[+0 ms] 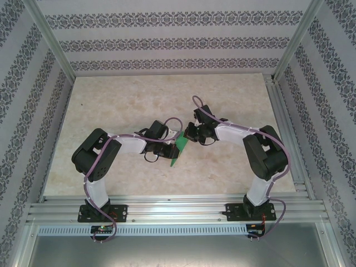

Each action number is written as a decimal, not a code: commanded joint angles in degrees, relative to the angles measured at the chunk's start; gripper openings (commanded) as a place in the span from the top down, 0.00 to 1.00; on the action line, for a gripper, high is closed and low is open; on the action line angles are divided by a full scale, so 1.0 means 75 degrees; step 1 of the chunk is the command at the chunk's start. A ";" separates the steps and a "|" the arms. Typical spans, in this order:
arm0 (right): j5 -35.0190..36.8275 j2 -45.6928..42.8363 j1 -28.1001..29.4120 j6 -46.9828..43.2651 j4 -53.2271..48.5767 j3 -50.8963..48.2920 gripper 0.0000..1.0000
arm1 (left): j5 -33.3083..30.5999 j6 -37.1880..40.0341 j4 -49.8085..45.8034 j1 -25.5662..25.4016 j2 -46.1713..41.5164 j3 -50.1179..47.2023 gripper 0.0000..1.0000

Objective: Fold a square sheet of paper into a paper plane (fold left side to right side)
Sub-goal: Fold the wing for the fifth time at the center of the table.

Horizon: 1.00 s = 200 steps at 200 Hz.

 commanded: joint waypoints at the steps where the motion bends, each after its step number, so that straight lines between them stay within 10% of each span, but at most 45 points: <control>1: 0.0056 -0.0554 0.0147 0.0124 0.0489 -0.0575 0.96 | -0.0420 -0.0138 -0.0738 -0.0262 0.0388 -0.0378 0.89; 115: 0.0138 0.0242 0.0903 0.1521 0.2229 -0.1413 1.00 | -0.0686 0.0030 -0.1054 -0.0285 0.0387 -0.0277 0.90; 200: 0.1336 0.0527 0.0672 0.0411 0.1753 -0.1232 1.00 | -0.0895 0.0194 -0.1259 -0.0307 0.0387 -0.0352 0.90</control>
